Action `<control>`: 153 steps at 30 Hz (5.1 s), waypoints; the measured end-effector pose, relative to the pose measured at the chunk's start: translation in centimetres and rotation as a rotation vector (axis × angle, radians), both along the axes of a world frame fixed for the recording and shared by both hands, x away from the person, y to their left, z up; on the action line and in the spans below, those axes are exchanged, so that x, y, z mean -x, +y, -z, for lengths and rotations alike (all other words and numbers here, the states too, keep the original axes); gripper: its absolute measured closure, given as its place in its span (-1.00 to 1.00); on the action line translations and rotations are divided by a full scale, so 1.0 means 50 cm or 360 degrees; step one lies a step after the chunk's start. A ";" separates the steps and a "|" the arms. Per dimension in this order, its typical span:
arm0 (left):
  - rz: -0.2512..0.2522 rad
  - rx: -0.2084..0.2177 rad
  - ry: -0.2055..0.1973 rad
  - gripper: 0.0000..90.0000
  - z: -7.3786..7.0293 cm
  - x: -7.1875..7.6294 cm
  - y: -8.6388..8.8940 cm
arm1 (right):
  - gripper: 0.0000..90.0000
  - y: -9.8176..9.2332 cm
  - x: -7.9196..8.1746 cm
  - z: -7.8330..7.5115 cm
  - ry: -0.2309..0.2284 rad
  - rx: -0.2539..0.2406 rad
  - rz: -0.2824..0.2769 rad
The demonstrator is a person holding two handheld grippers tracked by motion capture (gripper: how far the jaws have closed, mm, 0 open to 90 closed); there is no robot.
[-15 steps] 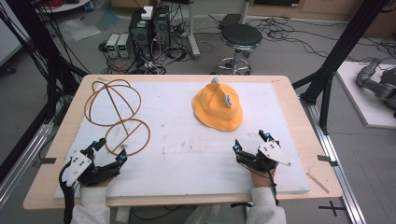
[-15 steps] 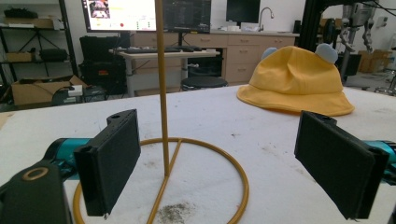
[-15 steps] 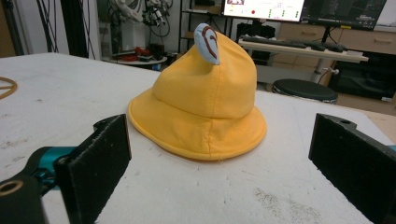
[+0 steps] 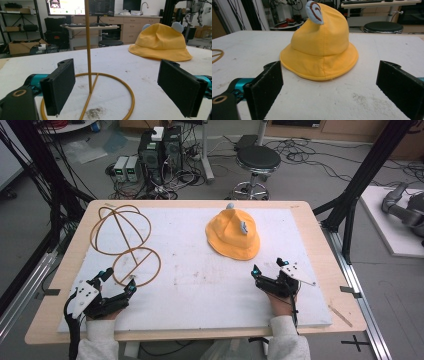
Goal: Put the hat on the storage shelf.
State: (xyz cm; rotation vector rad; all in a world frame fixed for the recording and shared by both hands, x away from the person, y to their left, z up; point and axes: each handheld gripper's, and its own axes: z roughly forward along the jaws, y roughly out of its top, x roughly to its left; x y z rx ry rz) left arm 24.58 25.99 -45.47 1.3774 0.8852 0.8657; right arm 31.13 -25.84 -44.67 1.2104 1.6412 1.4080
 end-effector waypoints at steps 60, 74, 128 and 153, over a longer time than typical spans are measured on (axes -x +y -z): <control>0.0019 0.0040 0.0042 -0.67 -0.001 -0.005 0.005 | -0.55 0.131 -0.190 -0.085 -0.0049 0.0299 0.0130; 0.0020 0.0042 0.0042 -0.67 -0.001 -0.005 0.005 | -0.40 0.153 -0.205 -0.080 -0.0083 0.0332 0.0104; 0.0018 0.0022 0.0027 -0.67 -0.001 -0.003 0.004 | 0.90 0.162 -0.094 -0.213 -0.0868 -0.0162 0.0198; 0.0026 0.0037 0.0017 -0.67 0.000 -0.003 0.005 | 0.90 0.283 -0.042 -0.296 -0.1066 -0.0384 -0.0019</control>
